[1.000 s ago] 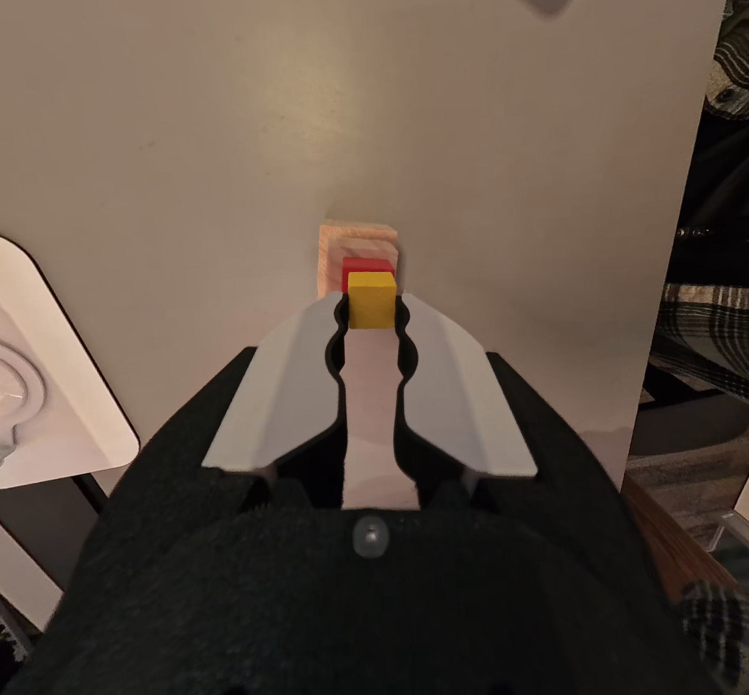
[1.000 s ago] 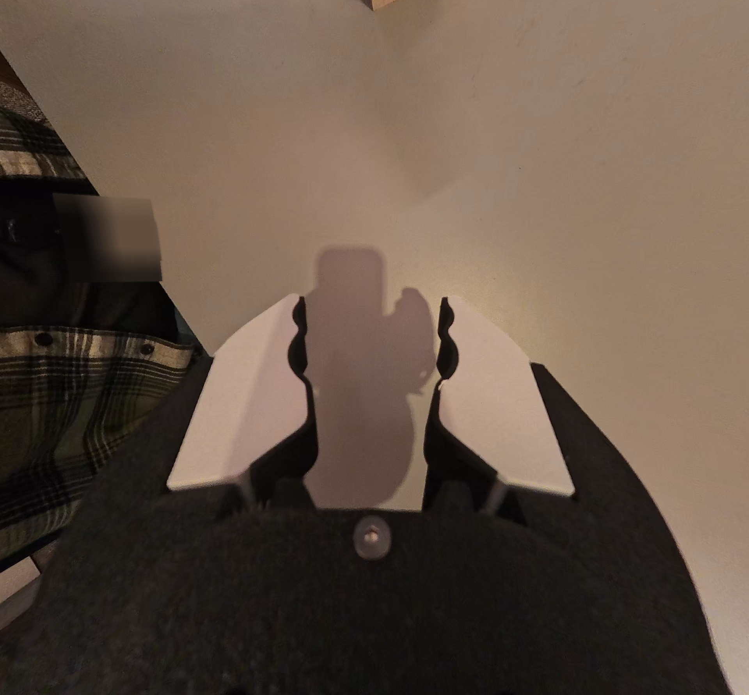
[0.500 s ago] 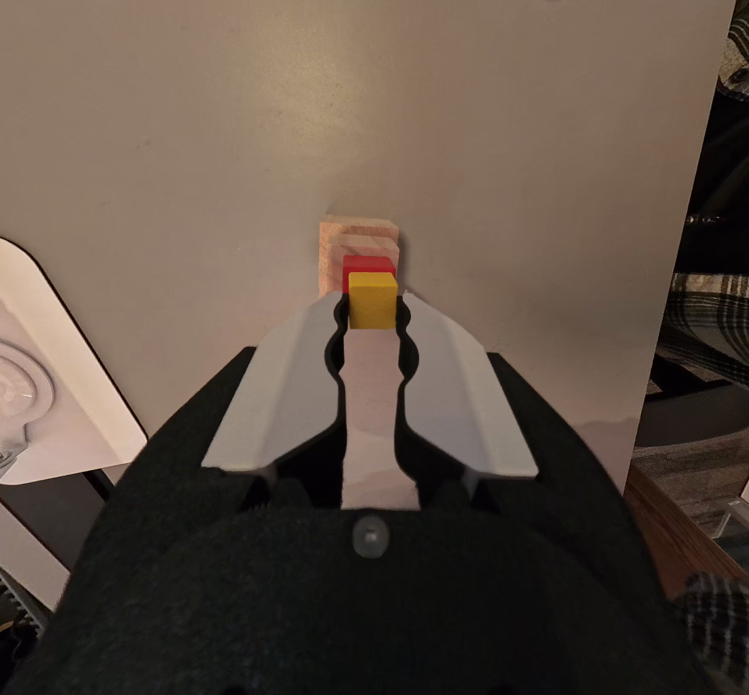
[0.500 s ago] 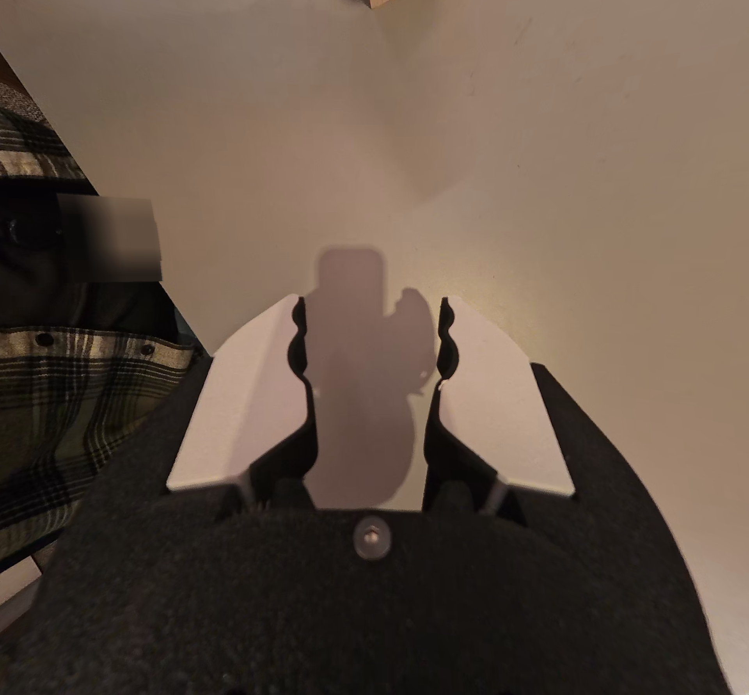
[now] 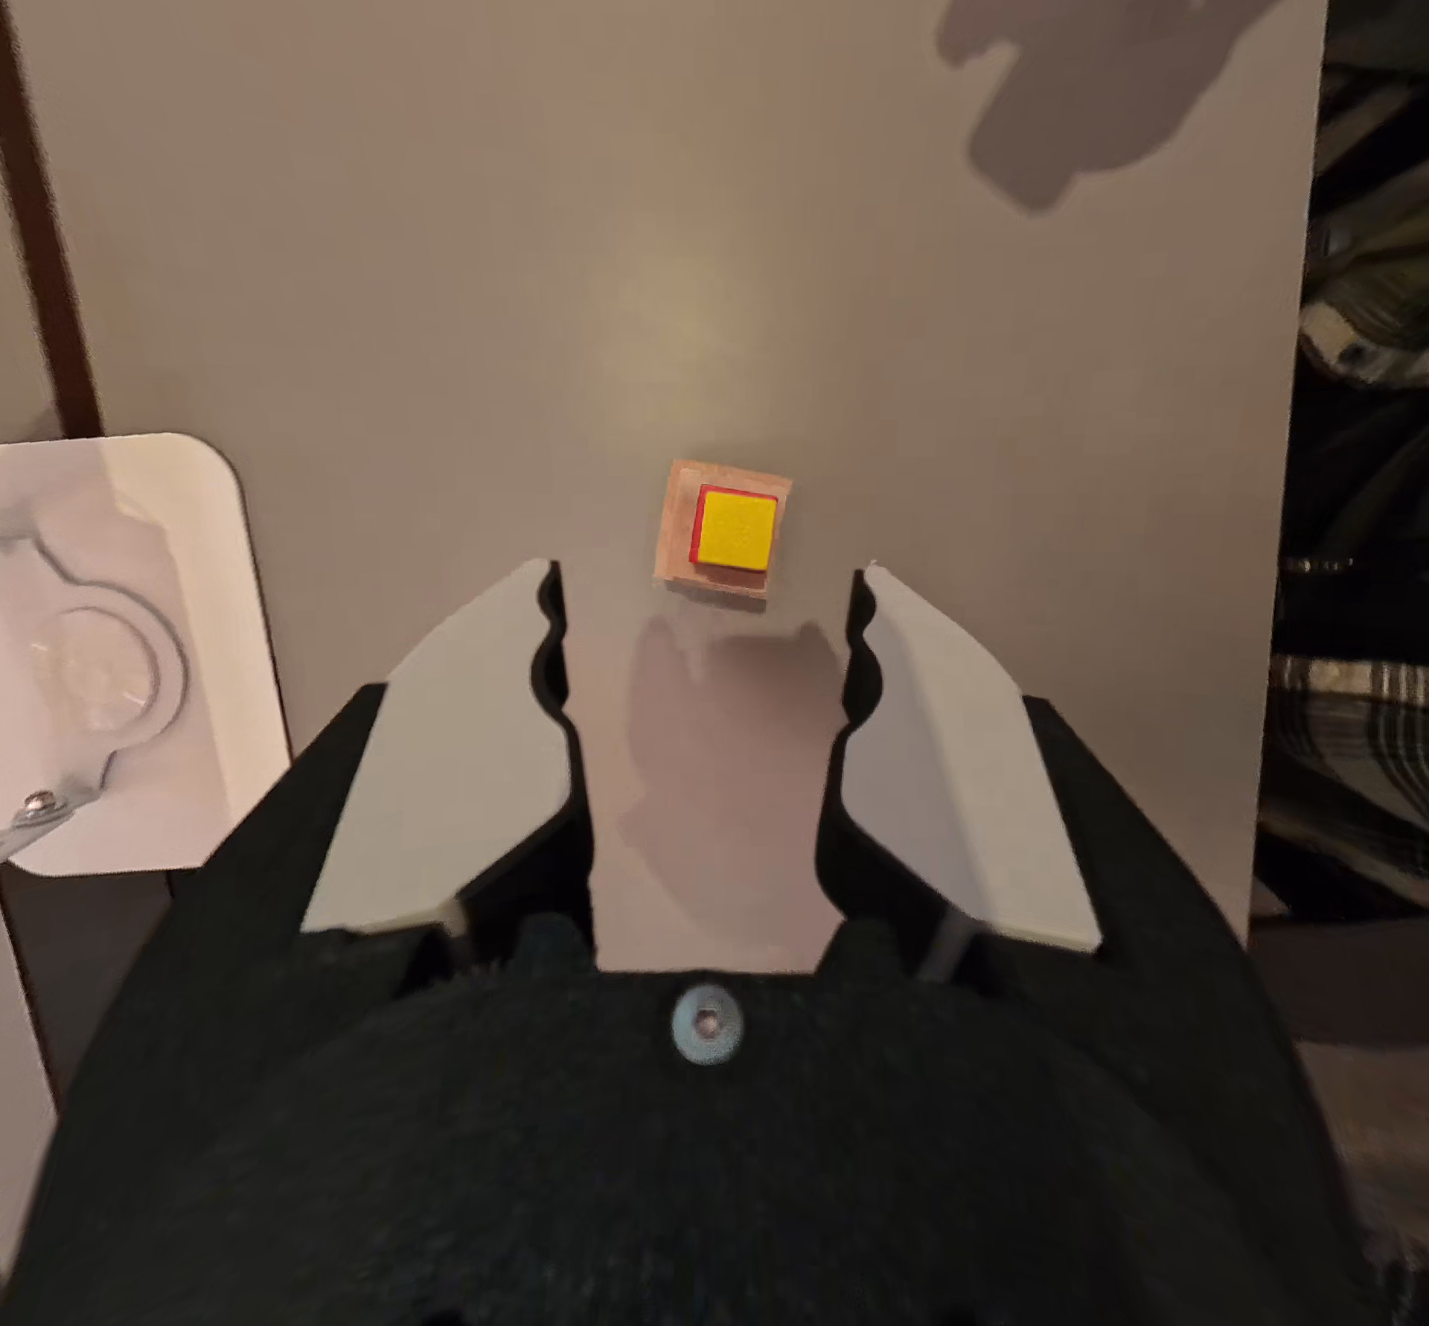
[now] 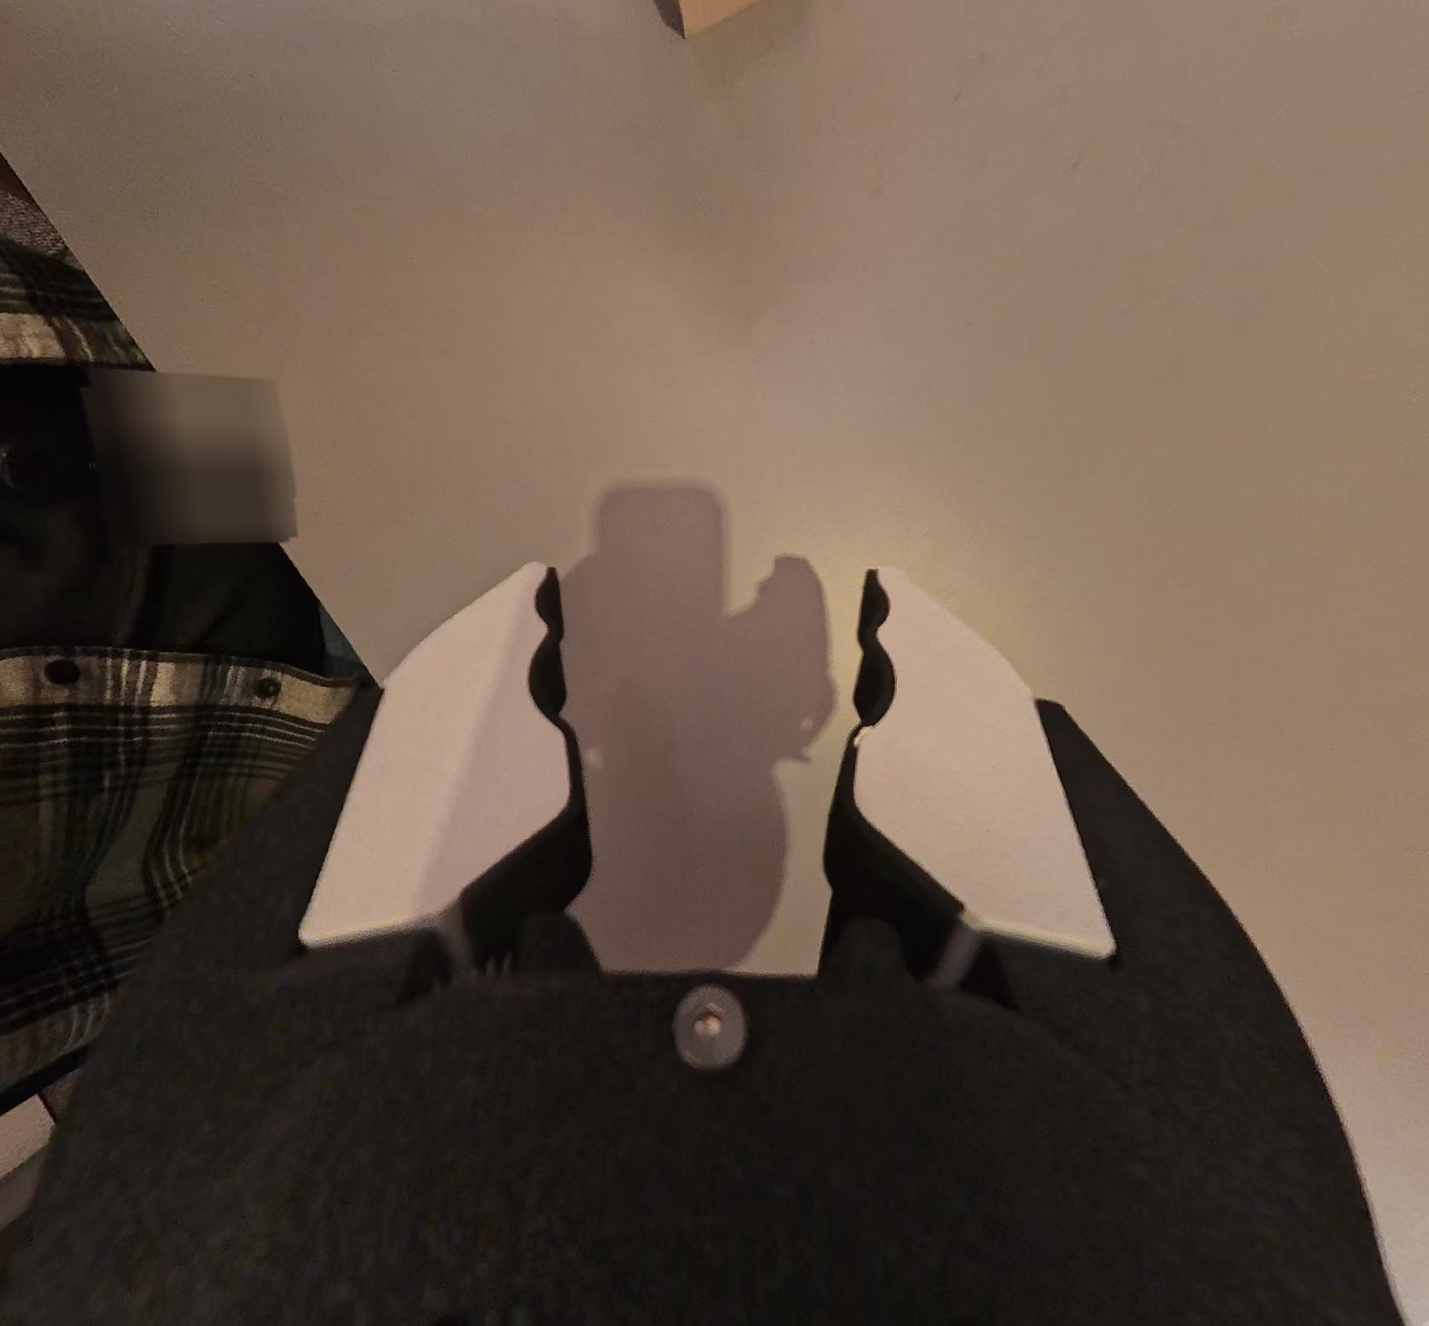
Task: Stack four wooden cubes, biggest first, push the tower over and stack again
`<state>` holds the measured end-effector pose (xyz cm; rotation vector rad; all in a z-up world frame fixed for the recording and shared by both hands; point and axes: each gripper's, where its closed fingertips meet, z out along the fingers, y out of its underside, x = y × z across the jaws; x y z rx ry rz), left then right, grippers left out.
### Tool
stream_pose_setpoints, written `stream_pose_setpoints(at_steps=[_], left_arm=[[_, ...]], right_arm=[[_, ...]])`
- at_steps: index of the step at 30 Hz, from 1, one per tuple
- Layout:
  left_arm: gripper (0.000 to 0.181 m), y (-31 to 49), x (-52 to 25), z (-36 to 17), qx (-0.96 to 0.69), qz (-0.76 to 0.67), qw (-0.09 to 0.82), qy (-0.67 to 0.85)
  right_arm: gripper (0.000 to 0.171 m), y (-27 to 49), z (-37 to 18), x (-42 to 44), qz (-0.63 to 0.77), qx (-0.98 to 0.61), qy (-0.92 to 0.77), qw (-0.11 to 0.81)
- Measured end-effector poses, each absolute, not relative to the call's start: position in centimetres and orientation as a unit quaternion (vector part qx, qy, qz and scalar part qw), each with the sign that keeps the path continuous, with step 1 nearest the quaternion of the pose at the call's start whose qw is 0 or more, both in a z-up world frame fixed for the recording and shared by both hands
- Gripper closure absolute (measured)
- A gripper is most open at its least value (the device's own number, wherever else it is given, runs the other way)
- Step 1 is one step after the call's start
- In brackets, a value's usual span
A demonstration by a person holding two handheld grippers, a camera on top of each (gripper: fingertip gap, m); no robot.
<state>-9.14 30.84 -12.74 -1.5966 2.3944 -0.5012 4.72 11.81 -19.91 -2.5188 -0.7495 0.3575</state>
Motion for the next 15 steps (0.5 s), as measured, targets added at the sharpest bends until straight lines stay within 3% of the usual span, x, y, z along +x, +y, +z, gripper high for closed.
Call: stream_pose_setpoints(at_steps=[1, 6, 15], left_arm=[[0.105, 30.9, -9.3, -12.1, -0.548, -0.184, 0.133, 0.805], [0.083, 30.7, -11.7, -9.3, -0.577, -0.257, 0.279, 0.723], [0.080, 28.1, -21.5, -9.8, -0.644, -0.410, 0.440, 0.473]], right_arm=[[0.096, 11.9, -19.9, 4.7, 0.131, -0.922, -0.273, 0.243], [0.089, 12.5, -20.0, 5.0, 0.126, -0.926, -0.252, 0.251], [0.081, 16.2, -20.3, 4.3, 0.145, -0.942, -0.157, 0.258]])
